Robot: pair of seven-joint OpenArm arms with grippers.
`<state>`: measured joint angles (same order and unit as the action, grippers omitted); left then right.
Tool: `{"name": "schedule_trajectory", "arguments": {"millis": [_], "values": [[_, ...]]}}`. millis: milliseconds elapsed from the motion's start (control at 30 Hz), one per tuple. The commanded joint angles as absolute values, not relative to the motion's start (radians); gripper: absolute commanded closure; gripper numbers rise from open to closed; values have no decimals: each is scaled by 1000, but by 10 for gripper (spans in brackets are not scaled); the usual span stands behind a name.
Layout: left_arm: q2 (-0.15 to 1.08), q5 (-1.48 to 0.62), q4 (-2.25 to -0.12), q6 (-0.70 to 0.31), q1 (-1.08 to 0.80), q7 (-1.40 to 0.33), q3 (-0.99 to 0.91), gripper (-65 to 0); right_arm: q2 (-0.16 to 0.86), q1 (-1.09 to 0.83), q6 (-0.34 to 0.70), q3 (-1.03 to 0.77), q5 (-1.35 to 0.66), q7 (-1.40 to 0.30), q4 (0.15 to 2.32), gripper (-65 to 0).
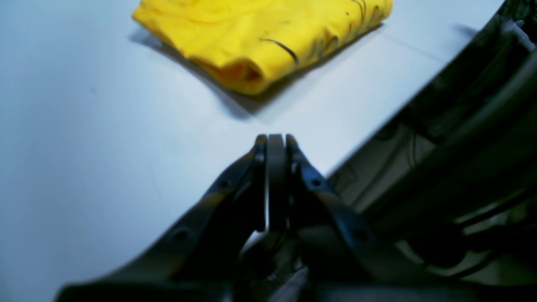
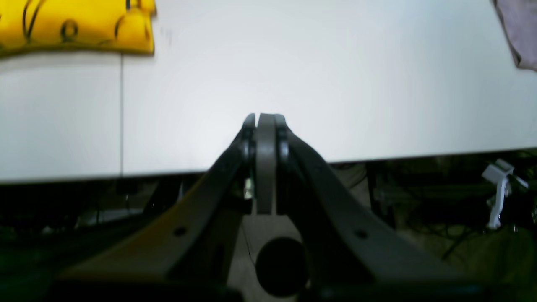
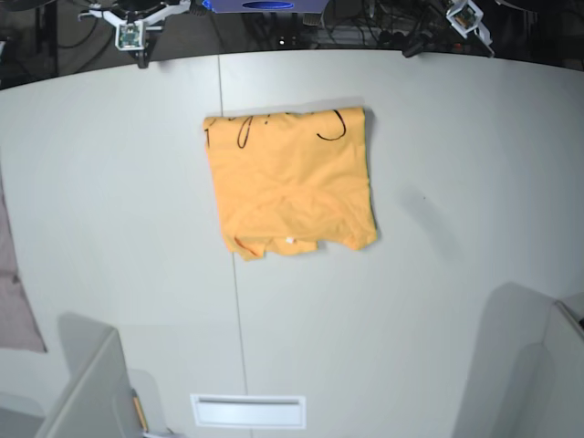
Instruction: Fold the T-shirt properly
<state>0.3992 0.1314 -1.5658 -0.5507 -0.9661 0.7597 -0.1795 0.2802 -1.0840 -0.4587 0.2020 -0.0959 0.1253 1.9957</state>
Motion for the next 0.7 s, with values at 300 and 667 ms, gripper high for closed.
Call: {"name": "schedule_trajectory", "arguments": {"millis": [300,667], "values": [[410,117,-1152,-549,-989,846,-2,0,286,-1110,-464,384,-85,151,1692,0],[231,114,-450,-386,-714,849,84,0,180,-699,-463,559,-239,170,898,0]]}}
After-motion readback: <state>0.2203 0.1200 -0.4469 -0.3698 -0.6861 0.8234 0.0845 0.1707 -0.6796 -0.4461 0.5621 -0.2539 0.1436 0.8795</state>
